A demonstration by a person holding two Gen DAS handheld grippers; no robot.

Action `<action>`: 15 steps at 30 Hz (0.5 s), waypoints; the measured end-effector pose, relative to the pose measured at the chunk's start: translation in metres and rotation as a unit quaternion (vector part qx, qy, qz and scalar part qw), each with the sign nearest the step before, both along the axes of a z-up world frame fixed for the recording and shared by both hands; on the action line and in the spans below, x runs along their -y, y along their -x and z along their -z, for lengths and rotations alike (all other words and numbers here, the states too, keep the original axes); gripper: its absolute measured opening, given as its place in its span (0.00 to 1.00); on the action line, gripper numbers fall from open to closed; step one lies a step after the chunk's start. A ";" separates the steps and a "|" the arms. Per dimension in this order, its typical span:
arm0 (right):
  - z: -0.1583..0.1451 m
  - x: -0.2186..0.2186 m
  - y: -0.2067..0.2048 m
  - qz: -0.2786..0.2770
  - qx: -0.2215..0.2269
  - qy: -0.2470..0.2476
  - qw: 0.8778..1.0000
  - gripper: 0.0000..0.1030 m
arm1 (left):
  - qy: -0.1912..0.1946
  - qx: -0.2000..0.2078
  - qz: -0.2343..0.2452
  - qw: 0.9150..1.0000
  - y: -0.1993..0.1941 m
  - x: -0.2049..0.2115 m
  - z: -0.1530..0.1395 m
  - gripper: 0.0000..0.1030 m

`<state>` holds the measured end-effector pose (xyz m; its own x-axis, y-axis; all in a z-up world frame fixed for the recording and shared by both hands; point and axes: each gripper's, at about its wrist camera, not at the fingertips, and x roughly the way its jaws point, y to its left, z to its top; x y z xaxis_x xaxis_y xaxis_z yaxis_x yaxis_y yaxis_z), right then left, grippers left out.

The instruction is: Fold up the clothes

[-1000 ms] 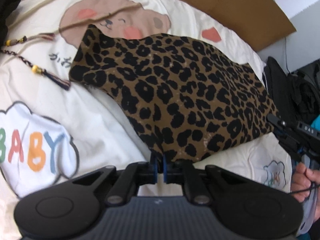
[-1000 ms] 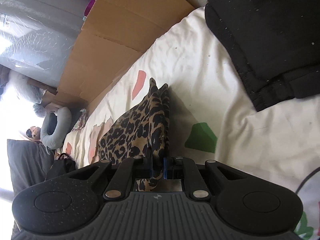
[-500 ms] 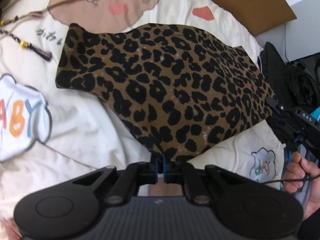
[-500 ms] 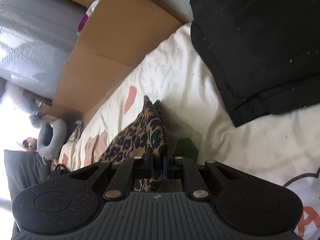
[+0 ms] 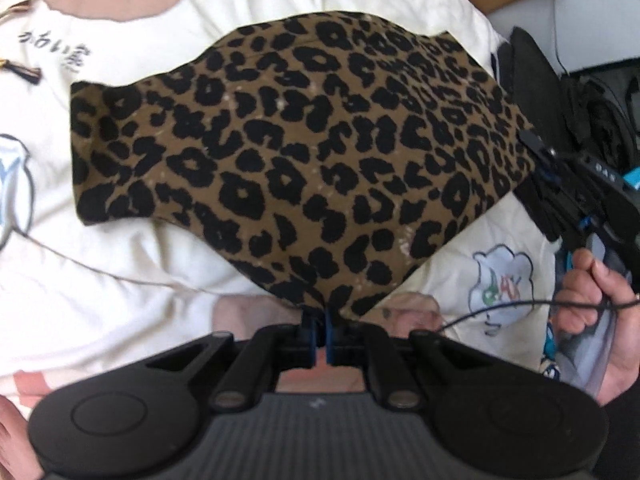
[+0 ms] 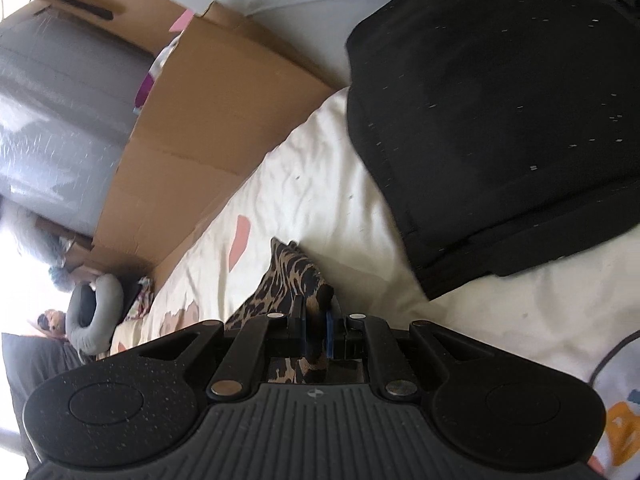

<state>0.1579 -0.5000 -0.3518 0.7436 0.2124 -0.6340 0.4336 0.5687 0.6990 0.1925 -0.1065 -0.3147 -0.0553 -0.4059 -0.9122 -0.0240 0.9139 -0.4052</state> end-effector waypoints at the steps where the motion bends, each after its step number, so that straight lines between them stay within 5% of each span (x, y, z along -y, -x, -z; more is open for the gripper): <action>1: 0.000 0.002 0.002 0.004 0.000 -0.001 1.000 0.07 | -0.001 -0.002 0.002 1.000 0.002 0.000 -0.002 0.04; 6: 0.006 0.008 0.005 0.018 -0.008 0.003 1.000 0.07 | -0.008 -0.018 0.002 1.000 0.006 0.001 0.000 0.04; 15: 0.026 0.020 0.017 0.080 -0.035 -0.023 0.996 0.15 | -0.082 -0.029 0.052 0.995 0.018 -0.003 0.004 0.07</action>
